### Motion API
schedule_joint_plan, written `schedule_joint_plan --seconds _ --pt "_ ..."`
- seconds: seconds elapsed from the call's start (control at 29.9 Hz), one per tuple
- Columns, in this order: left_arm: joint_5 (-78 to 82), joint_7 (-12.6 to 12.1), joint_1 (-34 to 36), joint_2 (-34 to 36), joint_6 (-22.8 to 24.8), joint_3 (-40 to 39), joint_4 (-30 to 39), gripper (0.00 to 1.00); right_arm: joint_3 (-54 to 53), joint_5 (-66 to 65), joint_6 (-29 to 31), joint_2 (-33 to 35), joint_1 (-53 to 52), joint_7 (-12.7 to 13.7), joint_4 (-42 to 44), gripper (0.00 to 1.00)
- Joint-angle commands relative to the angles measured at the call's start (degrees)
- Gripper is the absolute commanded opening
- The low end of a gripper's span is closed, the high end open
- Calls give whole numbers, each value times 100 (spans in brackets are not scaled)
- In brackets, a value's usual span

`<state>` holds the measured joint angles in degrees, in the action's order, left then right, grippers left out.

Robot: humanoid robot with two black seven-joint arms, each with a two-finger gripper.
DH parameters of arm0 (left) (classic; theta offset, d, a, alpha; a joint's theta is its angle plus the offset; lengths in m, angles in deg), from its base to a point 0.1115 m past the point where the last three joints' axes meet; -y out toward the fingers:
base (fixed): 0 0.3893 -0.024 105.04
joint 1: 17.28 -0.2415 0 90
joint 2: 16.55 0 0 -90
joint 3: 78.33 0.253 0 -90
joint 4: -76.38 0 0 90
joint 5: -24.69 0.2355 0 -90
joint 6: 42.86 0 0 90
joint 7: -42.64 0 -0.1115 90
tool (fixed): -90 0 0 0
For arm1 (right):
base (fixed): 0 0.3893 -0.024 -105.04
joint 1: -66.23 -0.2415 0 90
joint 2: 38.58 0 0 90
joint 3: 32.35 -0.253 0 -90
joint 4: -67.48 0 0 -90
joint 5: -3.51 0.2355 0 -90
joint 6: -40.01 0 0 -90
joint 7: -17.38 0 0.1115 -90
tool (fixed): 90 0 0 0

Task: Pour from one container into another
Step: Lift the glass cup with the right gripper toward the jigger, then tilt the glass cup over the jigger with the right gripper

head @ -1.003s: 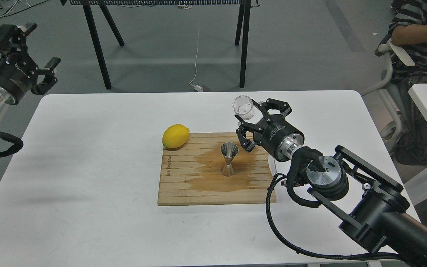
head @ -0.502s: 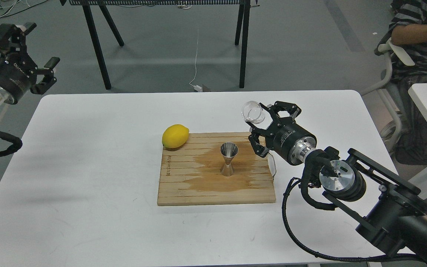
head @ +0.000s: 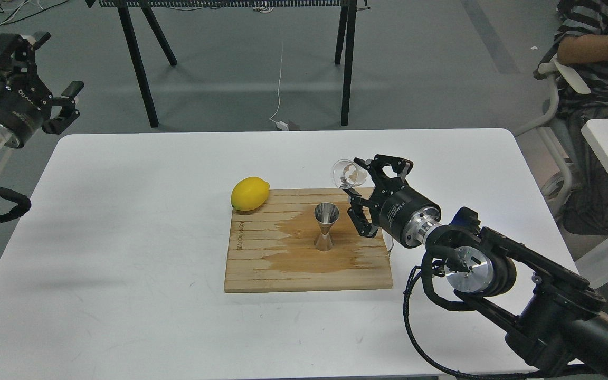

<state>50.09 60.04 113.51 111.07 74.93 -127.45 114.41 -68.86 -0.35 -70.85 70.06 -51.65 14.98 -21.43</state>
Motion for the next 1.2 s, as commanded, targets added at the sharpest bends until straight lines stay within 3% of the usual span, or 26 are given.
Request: schedule_joint_plan --seconds 0.0,1.17 --pt "0 0 -1 0 -2 -1 -6 99 65 -202 -94 8 -7 29 14 13" --pt "9 0 43 -9 -2 17 3 99 891 -862 -507 44 -570 117 155 13"
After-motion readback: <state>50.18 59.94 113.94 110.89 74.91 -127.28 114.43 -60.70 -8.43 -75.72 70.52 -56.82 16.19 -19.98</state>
